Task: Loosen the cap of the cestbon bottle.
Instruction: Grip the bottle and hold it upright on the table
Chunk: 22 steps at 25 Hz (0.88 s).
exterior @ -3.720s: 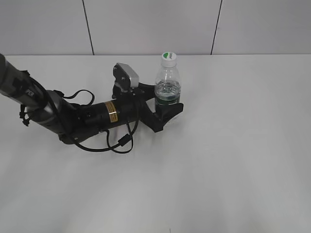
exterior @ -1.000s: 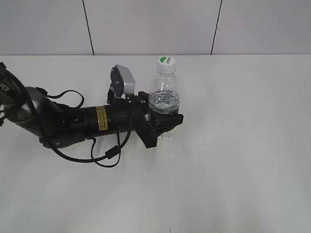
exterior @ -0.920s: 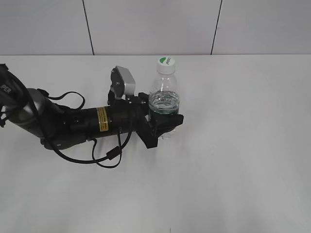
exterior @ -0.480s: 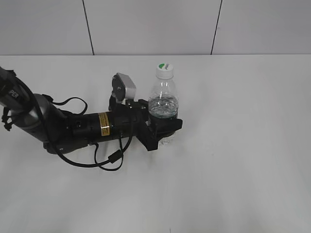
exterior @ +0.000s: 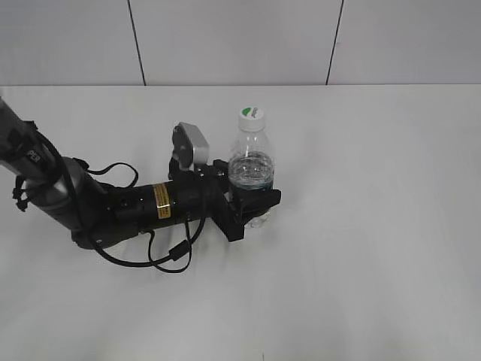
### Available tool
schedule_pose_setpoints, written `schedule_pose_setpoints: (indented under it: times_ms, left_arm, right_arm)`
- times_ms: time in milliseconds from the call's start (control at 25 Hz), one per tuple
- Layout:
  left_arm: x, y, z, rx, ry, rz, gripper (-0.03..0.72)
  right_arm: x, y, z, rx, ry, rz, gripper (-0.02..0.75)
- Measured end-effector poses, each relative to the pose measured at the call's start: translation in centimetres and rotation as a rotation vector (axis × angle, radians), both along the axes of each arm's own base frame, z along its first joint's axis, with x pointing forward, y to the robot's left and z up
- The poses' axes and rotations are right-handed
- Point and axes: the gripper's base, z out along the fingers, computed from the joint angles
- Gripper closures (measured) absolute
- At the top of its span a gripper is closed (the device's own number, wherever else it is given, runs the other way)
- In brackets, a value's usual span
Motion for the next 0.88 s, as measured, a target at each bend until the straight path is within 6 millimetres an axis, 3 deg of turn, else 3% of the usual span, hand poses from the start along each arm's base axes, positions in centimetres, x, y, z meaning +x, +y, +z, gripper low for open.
schedule_pose_setpoints:
  times_ms: [880]
  left_arm:
    - [-0.01,-0.01,-0.07,-0.013,-0.004,0.001,0.285]
  right_arm:
    - [0.00,0.00,0.00,0.000,0.000,0.000,0.295]
